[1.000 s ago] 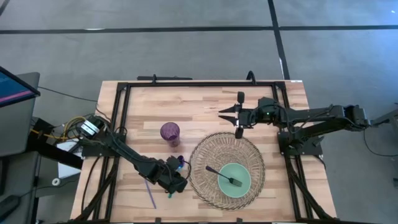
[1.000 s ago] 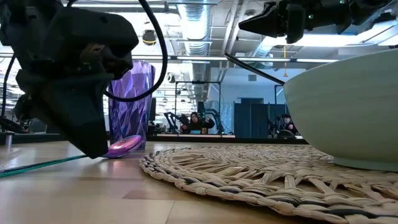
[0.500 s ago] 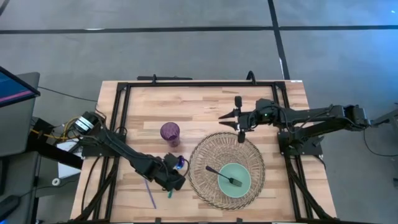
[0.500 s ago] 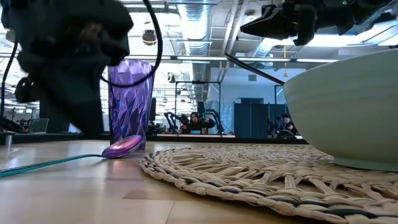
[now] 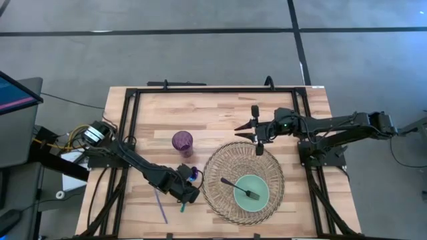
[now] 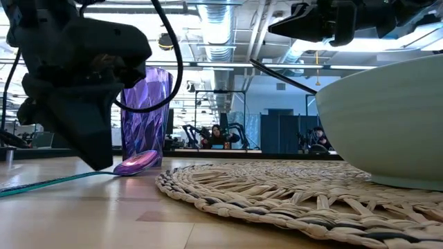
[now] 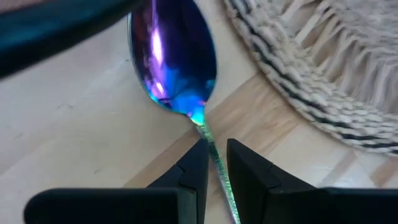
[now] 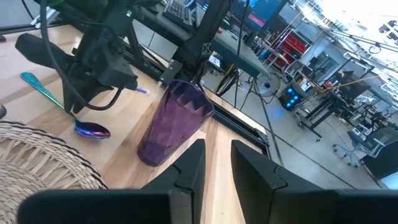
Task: Pick & Place Utensil
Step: Put the blue spoon into the green bowl to the left of the black fork
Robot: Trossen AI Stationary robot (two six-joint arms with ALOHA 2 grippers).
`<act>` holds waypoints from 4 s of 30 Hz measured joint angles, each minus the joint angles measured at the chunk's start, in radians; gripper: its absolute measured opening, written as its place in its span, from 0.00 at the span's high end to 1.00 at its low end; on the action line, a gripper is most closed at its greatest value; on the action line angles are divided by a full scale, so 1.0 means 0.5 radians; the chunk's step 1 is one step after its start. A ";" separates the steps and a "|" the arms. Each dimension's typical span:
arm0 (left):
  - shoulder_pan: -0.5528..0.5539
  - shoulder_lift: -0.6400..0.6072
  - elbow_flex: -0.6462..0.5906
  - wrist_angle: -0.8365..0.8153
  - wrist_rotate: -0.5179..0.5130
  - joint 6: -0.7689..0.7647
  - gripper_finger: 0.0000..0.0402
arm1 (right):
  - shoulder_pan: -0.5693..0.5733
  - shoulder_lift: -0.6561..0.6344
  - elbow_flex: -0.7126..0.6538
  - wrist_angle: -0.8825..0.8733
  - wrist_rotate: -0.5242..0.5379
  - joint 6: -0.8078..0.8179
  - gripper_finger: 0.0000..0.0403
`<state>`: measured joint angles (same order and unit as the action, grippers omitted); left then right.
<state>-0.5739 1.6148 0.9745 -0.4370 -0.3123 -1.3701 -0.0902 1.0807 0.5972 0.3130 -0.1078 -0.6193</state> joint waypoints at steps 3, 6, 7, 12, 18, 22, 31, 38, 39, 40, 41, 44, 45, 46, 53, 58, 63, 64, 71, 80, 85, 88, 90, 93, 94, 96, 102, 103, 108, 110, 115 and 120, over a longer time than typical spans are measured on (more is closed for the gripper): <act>0.002 0.019 -0.002 0.019 0.009 0.001 0.85 | 0.000 0.000 0.000 0.000 0.000 0.000 0.83; 0.005 0.042 -0.002 0.022 0.015 0.000 0.85 | 0.000 0.000 0.000 -0.008 0.000 -0.001 0.83; 0.005 0.051 -0.002 0.022 0.015 0.000 0.85 | 0.000 0.000 0.000 -0.010 0.000 -0.001 0.83; 0.003 0.085 0.006 0.021 0.004 0.018 0.85 | 0.000 0.000 0.000 -0.011 0.000 -0.001 0.83; 0.003 0.072 0.003 0.018 -0.003 0.149 0.95 | 0.000 0.000 0.000 -0.012 0.000 -0.001 0.83; 0.003 0.052 -0.005 0.098 -0.063 0.165 0.97 | 0.000 0.000 0.000 -0.012 0.000 -0.001 0.83; 0.086 -0.011 -0.002 1.058 -0.366 0.908 0.97 | 0.000 0.000 0.000 -0.007 0.000 -0.001 0.83; 0.092 -0.183 0.001 1.201 -0.681 1.410 0.97 | -0.013 0.000 0.001 -0.038 0.002 0.017 0.83; 0.082 -0.207 0.001 1.208 -0.723 1.465 0.97 | -0.018 0.000 0.001 -0.045 0.001 0.021 0.83; 0.077 -0.231 0.001 1.220 -0.766 1.516 0.97 | -0.021 0.000 0.001 -0.047 0.002 0.034 0.83; 0.075 -0.257 0.001 1.222 -0.814 1.574 0.97 | -0.022 0.000 0.001 -0.047 0.002 0.044 0.83; 0.086 -0.312 0.001 1.319 -0.915 1.798 0.97 | -0.021 0.000 0.001 -0.045 0.001 0.054 0.83; 0.098 -0.316 0.001 1.388 -0.947 1.916 0.97 | -0.014 0.000 0.001 -0.044 -0.002 0.054 0.83; 0.106 -0.316 0.001 1.491 -0.952 2.063 0.97 | -0.005 0.000 0.001 -0.043 -0.009 0.055 0.83; 0.181 -0.308 0.001 2.255 -0.944 3.192 0.97 | 0.056 0.049 0.001 0.055 -0.208 0.193 0.83; 0.295 -0.307 0.001 2.444 -0.944 3.457 0.96 | 0.092 0.151 0.001 0.222 -0.209 0.276 0.83; 0.473 -0.307 0.001 2.460 -0.900 3.451 0.96 | 0.101 0.358 0.001 0.632 -0.199 0.692 0.83; 0.499 -0.307 0.001 2.463 -0.858 3.437 0.96 | 0.101 0.401 0.000 0.700 -0.167 0.748 0.83; 0.588 -0.306 0.001 2.462 -0.751 3.360 0.96 | 0.102 0.600 0.000 0.973 0.009 0.822 0.83; 0.602 -0.306 0.001 2.463 -0.832 3.358 0.96 | 0.114 0.610 0.000 0.973 0.008 0.925 0.83; 0.602 -0.306 0.001 2.462 -0.837 3.303 0.96 | 0.114 0.614 0.001 0.979 0.064 0.943 0.83; 0.602 -0.306 0.001 2.462 -0.838 3.224 0.96 | 0.113 0.627 0.000 0.968 0.114 0.920 0.83; 0.602 -0.306 0.001 2.463 -0.860 3.119 0.96 | 0.114 0.626 0.001 0.970 0.113 0.813 0.83; 0.602 -0.306 0.001 2.463 -1.029 2.977 0.96 | 0.161 0.596 0.000 0.862 0.112 0.450 0.83; 0.602 -0.306 0.001 2.462 -1.103 2.932 0.96 | 0.186 0.580 0.000 0.813 0.112 0.294 0.83; 0.602 -0.306 0.001 2.461 -1.234 2.858 0.96 | 0.240 0.544 0.001 0.680 0.143 -0.003 0.83; 0.602 -0.306 0.001 2.457 -1.367 2.625 0.95 | 0.452 0.521 0.000 0.532 0.760 -0.495 0.83; 0.602 -0.306 0.001 2.456 -1.369 2.614 0.95 | 0.480 0.522 0.000 0.564 0.903 -0.493 0.83; 0.655 -0.294 0.001 2.463 -1.370 2.516 0.95 | 0.532 0.531 0.000 0.909 1.367 0.102 0.83; 0.702 -0.265 0.001 2.453 -1.372 2.469 0.95 | 0.520 0.530 0.001 1.003 1.351 0.330 0.83; 0.784 -0.158 0.001 2.464 -1.359 2.376 0.95 | 0.502 0.531 0.001 1.001 1.270 0.394 0.83; 0.818 -0.103 0.001 2.571 -1.299 2.340 0.95 | 0.434 0.531 0.001 0.871 1.271 0.574 0.83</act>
<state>-0.1650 1.5633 0.9749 0.8485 -0.9618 -0.1999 0.1270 1.3464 0.5976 0.7486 0.5278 -0.3323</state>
